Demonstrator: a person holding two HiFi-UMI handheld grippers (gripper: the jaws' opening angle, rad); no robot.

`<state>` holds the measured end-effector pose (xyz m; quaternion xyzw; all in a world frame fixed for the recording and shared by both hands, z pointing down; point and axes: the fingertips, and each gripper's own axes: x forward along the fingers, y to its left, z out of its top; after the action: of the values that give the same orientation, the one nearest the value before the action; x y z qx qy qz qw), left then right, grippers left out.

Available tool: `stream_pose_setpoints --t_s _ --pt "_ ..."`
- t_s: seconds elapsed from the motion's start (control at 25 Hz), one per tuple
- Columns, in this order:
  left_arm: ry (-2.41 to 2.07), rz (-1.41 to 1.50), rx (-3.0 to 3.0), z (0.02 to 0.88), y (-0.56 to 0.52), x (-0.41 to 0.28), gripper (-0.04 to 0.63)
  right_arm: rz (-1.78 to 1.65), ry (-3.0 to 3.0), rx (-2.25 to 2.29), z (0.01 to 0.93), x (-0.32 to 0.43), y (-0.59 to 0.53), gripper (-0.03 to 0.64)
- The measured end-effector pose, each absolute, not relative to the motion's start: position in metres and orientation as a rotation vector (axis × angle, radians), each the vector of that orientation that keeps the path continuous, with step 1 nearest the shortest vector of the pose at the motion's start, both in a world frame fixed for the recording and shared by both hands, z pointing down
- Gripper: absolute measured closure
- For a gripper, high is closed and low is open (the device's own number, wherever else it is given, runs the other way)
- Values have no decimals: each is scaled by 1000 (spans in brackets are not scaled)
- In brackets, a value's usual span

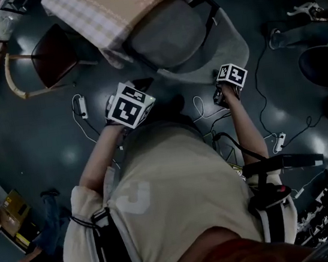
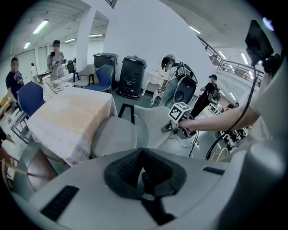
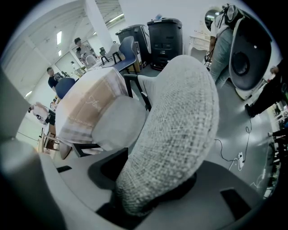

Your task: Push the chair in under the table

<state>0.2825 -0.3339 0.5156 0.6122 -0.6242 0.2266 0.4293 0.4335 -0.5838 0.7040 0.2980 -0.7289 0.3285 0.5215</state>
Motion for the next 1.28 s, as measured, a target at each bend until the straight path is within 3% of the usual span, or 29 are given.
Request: stream_pose_setpoints --t_s 1.28 --pt "-1594 571 1442 516 -288 259 588 820 -1748 735 705 367 -559 422"
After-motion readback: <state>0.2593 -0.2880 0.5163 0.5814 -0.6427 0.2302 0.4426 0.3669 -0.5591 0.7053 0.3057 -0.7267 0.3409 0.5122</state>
